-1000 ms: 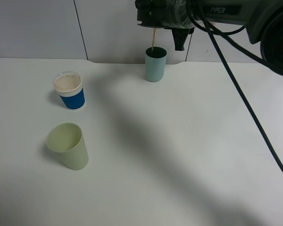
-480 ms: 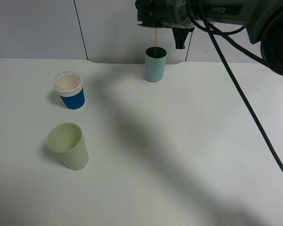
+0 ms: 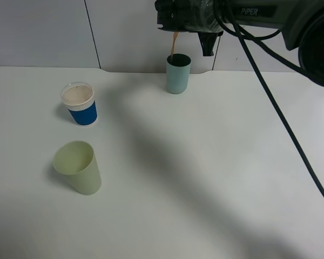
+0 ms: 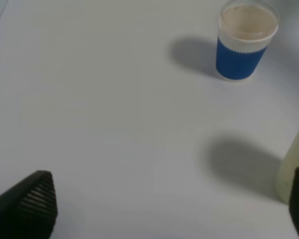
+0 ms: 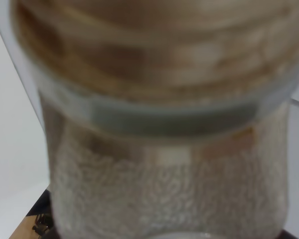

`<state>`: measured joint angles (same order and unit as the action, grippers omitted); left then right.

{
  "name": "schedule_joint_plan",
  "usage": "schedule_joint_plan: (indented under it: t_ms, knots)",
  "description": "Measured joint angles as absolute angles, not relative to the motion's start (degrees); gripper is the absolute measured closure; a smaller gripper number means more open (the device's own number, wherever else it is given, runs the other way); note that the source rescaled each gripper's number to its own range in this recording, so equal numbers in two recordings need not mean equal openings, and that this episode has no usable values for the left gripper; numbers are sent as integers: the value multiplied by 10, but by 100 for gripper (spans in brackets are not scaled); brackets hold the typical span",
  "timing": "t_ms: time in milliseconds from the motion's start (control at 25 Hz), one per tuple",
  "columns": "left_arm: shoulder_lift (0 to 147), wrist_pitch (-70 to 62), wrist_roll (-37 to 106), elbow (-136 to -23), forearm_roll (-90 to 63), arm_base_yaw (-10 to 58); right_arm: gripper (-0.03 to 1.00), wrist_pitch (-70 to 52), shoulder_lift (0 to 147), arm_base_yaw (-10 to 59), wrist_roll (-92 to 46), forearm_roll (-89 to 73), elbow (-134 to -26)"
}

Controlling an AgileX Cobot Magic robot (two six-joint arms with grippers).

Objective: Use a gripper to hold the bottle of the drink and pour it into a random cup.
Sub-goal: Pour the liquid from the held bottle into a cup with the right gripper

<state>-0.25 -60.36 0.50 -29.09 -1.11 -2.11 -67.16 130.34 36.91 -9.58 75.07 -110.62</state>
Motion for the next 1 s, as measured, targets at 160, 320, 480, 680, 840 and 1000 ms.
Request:
schedule_joint_plan:
  t_ms: [160,320,480,680,840,1000]
  knots:
    - [-3,-604,5,-291,-11,-21,97,-672,1303,369,-99,751,-1106]
    - [-3,-604,5,-291,-11,-21,97,-673,1303,369,-100,753,-1106]
    - [-3,-604,5,-291,-11,-21,97,-688,1303,369,-100,758,-1106]
    - [-3,-604,5,-291,-11,-21,97,-690,1303,369,-100,767,-1106]
    - [-3,-604,5,-291,-11,-21,97,-690,1303,369,-100,767,-1106]
    - [-3,-604,5,-291,-11,-21,97,-690,1303,369,-100,767,-1106]
